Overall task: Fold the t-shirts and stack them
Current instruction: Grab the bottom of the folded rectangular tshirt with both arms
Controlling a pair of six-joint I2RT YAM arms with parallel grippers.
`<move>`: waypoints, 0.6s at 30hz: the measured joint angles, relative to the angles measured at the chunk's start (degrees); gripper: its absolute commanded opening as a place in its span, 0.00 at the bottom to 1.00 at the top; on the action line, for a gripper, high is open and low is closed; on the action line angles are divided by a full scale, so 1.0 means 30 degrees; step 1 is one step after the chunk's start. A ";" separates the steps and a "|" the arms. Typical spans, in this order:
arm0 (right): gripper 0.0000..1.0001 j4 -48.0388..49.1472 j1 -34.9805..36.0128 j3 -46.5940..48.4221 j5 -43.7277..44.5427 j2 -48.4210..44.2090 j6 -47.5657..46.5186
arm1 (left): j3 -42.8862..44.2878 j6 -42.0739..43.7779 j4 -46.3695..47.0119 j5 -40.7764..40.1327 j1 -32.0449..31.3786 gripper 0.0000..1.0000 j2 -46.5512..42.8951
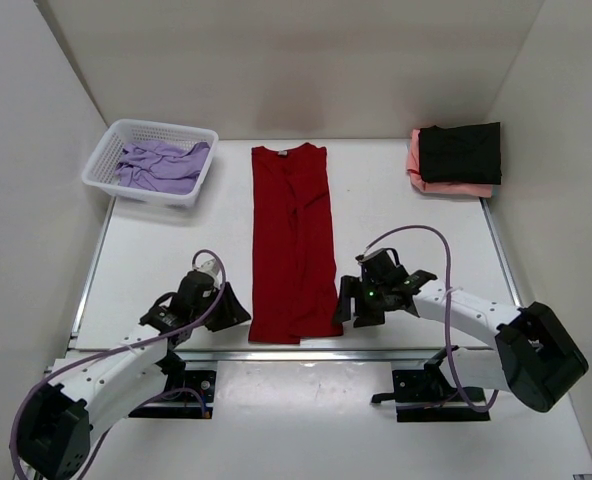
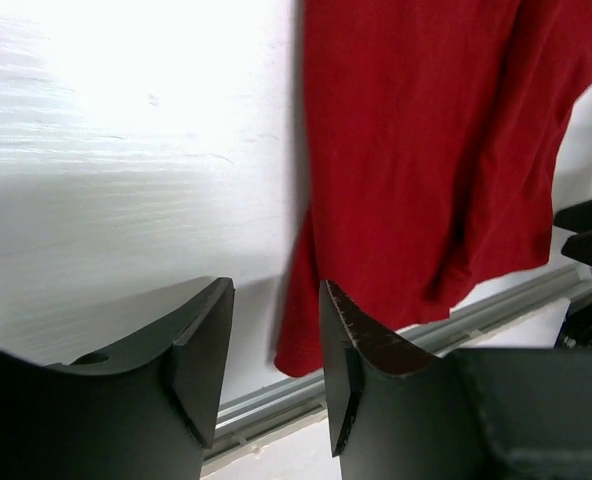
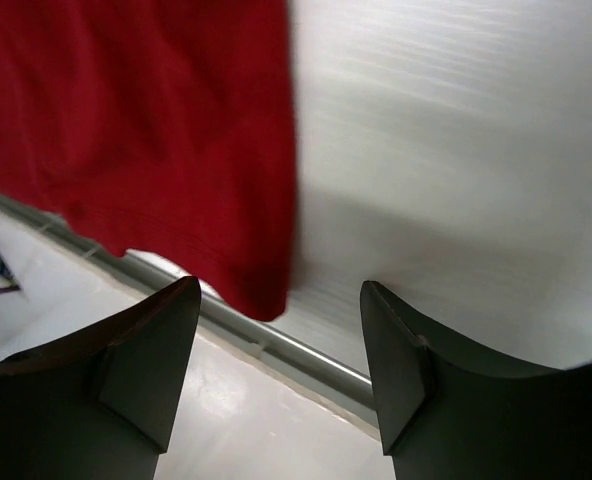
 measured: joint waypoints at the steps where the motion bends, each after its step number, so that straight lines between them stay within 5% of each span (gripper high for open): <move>1: 0.61 0.0262 0.0175 0.0000 -0.0160 0.0146 0.0109 | -0.0058 -0.0124 0.0109 -0.0029 -0.0153 0.50 0.0000; 7: 0.57 0.1413 0.1217 -0.0036 -0.0656 0.0721 0.0816 | -0.0517 -0.1122 0.1049 -0.0036 -0.1552 0.50 0.0160; 12: 0.41 0.1916 0.1843 -0.0146 -0.0998 0.1319 0.1129 | -0.1071 -0.2025 0.2310 -0.0058 -0.2368 0.46 0.0233; 14: 0.28 0.1989 0.1967 -0.0168 -0.1086 0.1450 0.1217 | -0.1413 -0.2310 0.2710 -0.0058 -0.2499 0.40 0.0102; 16: 0.01 0.1989 0.2047 -0.0299 -0.1049 0.1515 0.1231 | -0.1596 -0.2521 0.2929 -0.0073 -0.2725 0.29 0.0117; 18: 0.00 0.1843 0.2127 -0.0393 -0.1122 0.1596 0.1246 | -0.1617 -0.2710 0.2943 -0.0066 -0.2951 0.12 0.0160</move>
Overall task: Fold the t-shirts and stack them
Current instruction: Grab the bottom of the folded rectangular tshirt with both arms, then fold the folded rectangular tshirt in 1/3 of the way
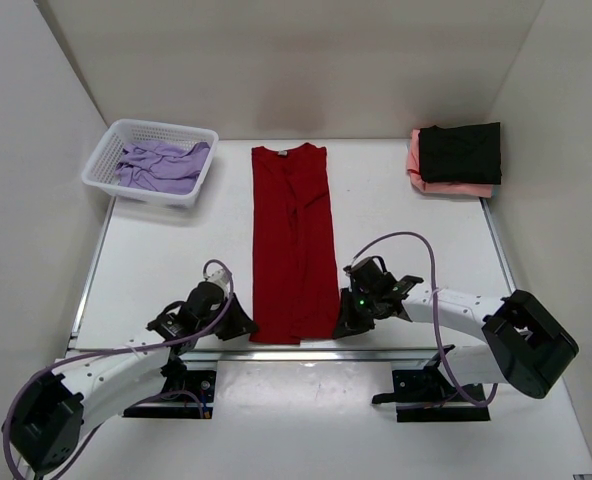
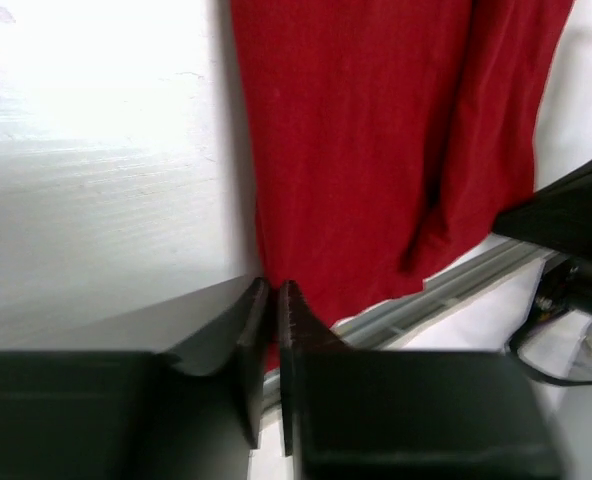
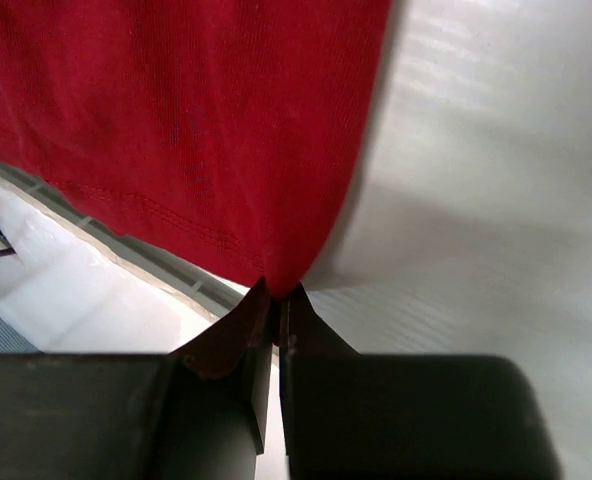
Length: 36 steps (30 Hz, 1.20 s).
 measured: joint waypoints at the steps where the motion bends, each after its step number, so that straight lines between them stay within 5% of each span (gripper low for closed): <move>1: 0.00 -0.0117 0.0044 -0.0007 -0.0015 0.0015 0.0022 | 0.0000 0.0015 0.0044 0.0022 -0.0124 0.08 0.0007; 8: 0.00 -0.2127 -0.0525 0.0816 -0.1013 -0.0080 -0.0692 | 0.1151 -0.0066 -0.0933 0.0721 0.0831 0.01 0.0066; 14: 0.00 -0.4473 -0.3461 0.3300 -0.2841 0.0415 -0.2331 | 0.4182 0.0393 -0.0823 0.1938 0.3242 0.00 0.2098; 21: 0.00 -0.6885 -0.5610 0.9398 -0.3716 0.4743 -0.4692 | 0.6863 0.1013 0.0678 0.2674 0.5792 0.00 0.5843; 36: 0.00 -1.0936 -0.8247 2.1748 -0.2922 1.3493 -0.8582 | 1.3646 0.1071 0.3177 0.2667 0.7031 0.01 1.3857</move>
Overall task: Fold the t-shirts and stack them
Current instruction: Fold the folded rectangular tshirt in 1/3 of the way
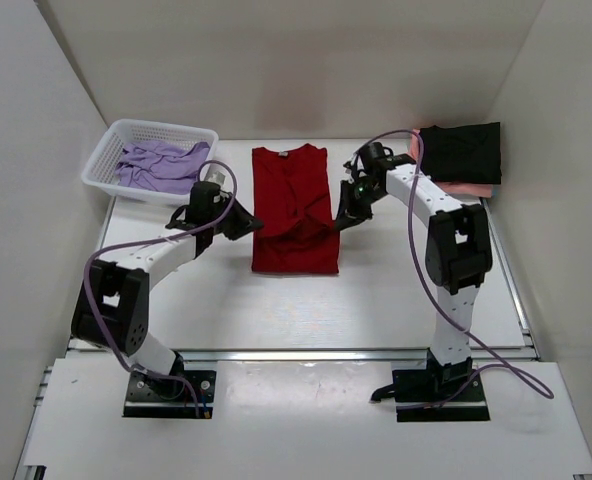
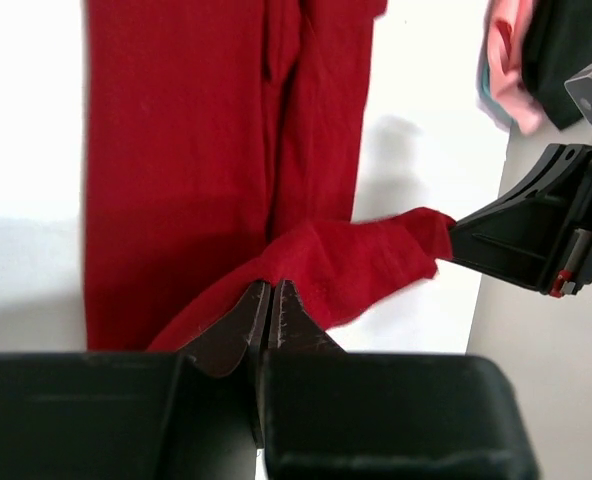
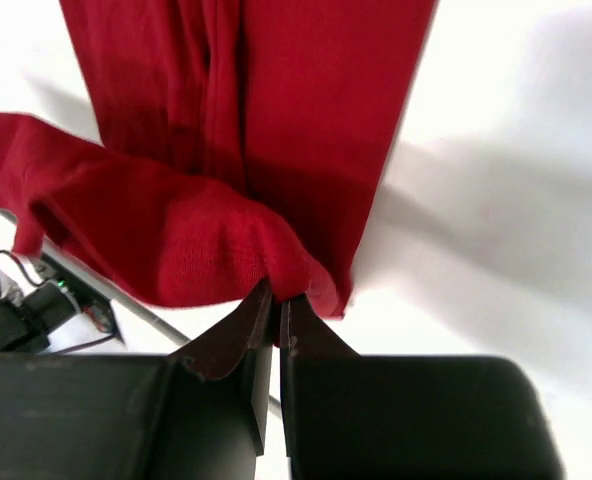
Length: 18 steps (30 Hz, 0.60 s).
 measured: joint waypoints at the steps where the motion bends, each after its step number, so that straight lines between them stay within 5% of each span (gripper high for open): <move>1: 0.00 -0.0182 -0.0022 0.0612 0.0066 0.0503 -0.0211 | 0.0219 0.0000 0.0044 0.0000 0.0138 0.01 0.0342; 9: 0.00 -0.1392 -0.0240 0.4670 0.0182 0.3716 -0.0882 | 0.1304 0.0015 0.0087 -0.0022 0.0947 0.01 0.2426; 13: 0.00 -0.1967 -0.0379 0.7184 0.0182 0.5391 -0.0874 | 0.2055 0.0015 0.0342 -0.0029 0.0991 0.11 0.3621; 14: 0.05 -0.2055 -0.0437 0.7985 0.0175 0.5901 -0.0874 | 0.2317 0.0015 0.0452 -0.0015 0.0991 0.19 0.3985; 18: 0.37 -0.2237 -0.0758 1.1001 0.0117 0.7657 -0.0423 | 0.3053 -0.0605 0.1843 0.0306 0.1129 0.21 0.5617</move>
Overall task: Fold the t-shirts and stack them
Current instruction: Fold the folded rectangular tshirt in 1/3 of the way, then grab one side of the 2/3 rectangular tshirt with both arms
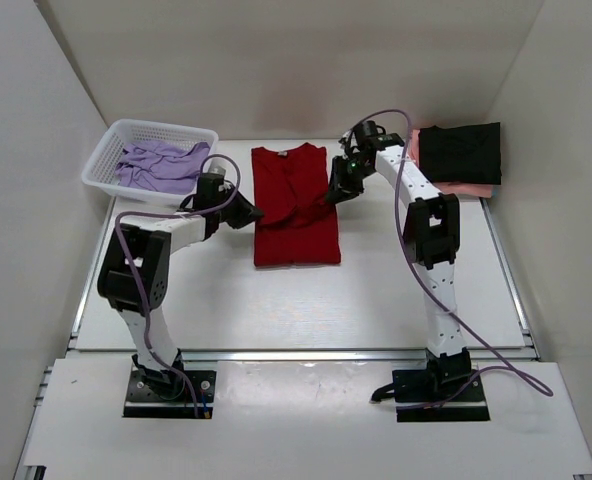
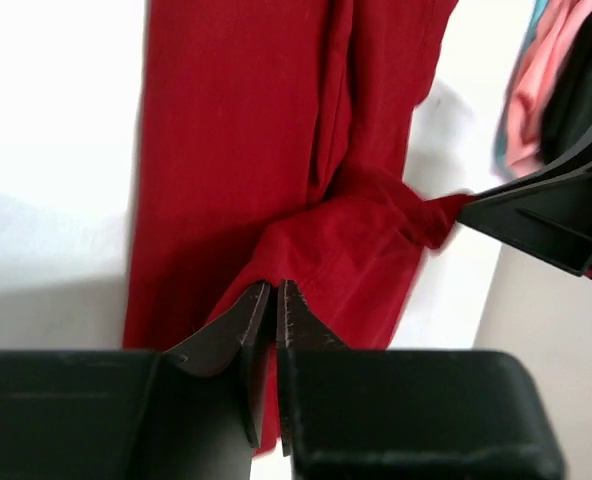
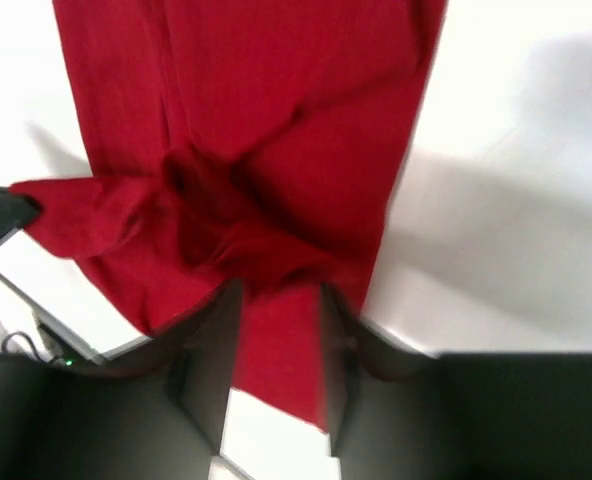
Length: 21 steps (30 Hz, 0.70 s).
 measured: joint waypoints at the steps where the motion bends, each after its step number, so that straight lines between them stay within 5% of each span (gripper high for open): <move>1: 0.47 0.0066 -0.0124 0.0648 0.0000 0.0313 0.0277 | 0.0131 -0.0372 0.0466 0.0204 0.0087 0.28 0.0430; 4: 0.62 0.0546 -0.0525 0.1231 0.0022 0.0525 0.1188 | 0.0430 -0.1821 0.2157 0.0670 0.0546 0.37 0.1698; 7: 0.67 0.1144 -0.0787 0.1144 0.0532 0.0342 0.1829 | 0.0481 -0.3104 0.3512 0.0801 0.1115 0.52 0.2317; 10: 0.70 0.1858 -0.0969 -0.0641 0.1290 -0.0787 0.2084 | 0.0401 -0.4058 0.4634 0.0896 0.1647 0.56 0.2273; 13: 0.70 0.2579 -0.0991 -0.3526 0.1785 -0.2681 0.2047 | -0.0597 -0.4561 0.5610 0.1093 0.2091 0.39 0.1581; 14: 0.69 0.2885 -0.0962 -0.4809 0.1945 -0.3490 0.2004 | -0.1231 -0.4612 0.5880 0.1188 0.2186 0.23 0.1173; 15: 0.68 0.3228 -0.0925 -0.6339 0.2076 -0.4401 0.1960 | -0.2076 -0.4546 0.5938 0.1333 0.2288 0.18 0.0561; 17: 0.67 0.3942 -0.0809 -0.9282 0.2157 -0.6266 0.1931 | -0.3708 -0.4051 0.5814 0.1537 0.2361 0.20 -0.0721; 19: 0.67 0.5187 -0.0641 -1.2415 0.2106 -0.8153 0.1989 | -0.4925 -0.2980 0.5129 0.1668 0.2200 0.34 -0.1974; 21: 0.67 0.6171 -0.0386 -1.5169 0.2025 -0.9690 0.2127 | -0.5617 -0.1792 0.4175 0.1450 0.1749 0.33 -0.3104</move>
